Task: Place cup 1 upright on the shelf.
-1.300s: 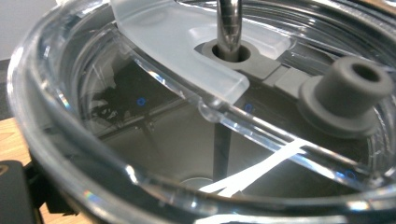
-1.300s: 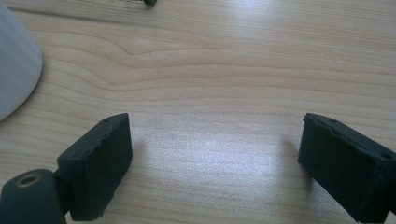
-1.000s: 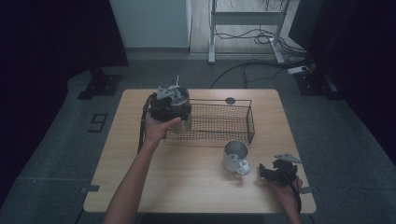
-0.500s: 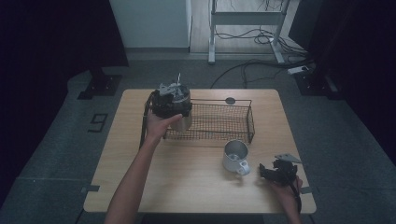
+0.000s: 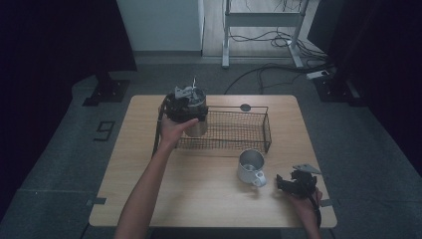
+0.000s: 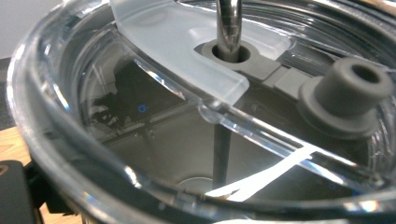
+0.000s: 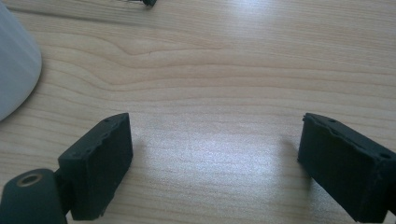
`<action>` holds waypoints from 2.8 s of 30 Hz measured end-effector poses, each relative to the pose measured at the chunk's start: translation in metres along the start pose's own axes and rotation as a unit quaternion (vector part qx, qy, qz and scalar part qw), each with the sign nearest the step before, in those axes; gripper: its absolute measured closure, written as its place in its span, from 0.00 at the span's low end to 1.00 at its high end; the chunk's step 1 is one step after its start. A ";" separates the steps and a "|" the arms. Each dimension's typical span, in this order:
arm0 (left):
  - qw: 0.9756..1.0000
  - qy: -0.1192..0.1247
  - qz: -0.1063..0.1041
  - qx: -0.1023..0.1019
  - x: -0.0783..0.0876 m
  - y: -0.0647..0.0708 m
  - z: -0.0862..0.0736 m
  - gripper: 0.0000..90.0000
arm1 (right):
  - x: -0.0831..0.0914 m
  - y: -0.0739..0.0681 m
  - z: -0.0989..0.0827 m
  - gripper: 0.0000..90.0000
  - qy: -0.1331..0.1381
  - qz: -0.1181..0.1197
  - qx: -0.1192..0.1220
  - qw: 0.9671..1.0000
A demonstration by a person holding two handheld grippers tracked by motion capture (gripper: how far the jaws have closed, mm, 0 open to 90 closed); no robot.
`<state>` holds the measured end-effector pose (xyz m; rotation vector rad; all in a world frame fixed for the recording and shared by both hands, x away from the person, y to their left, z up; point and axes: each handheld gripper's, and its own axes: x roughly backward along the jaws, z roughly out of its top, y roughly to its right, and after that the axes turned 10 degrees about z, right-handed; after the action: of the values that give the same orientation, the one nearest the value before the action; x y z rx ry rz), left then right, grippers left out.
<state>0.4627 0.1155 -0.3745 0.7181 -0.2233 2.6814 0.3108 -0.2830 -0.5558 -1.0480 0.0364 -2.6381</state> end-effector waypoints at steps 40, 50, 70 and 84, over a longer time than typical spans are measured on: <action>1.000 -0.018 0.005 -0.001 -0.041 0.010 0.004 0.04 | 0.000 0.000 0.000 0.11 0.001 0.000 0.000 1.000; 0.999 -0.034 0.008 0.009 -0.056 0.009 -0.009 0.04 | 0.000 0.000 0.000 0.11 0.001 0.000 -0.001 1.000; 0.998 -0.059 0.025 0.010 -0.076 0.008 -0.029 0.04 | 0.000 0.000 0.000 0.11 0.001 0.000 0.000 1.000; 0.997 -0.067 0.028 0.012 -0.085 0.011 -0.044 0.04 | 0.000 0.000 0.000 0.11 0.001 -0.001 0.000 1.000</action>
<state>0.5071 0.0904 -0.4560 0.9137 -0.2474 2.6944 0.3107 -0.2831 -0.5558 -1.0462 0.0359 -2.6398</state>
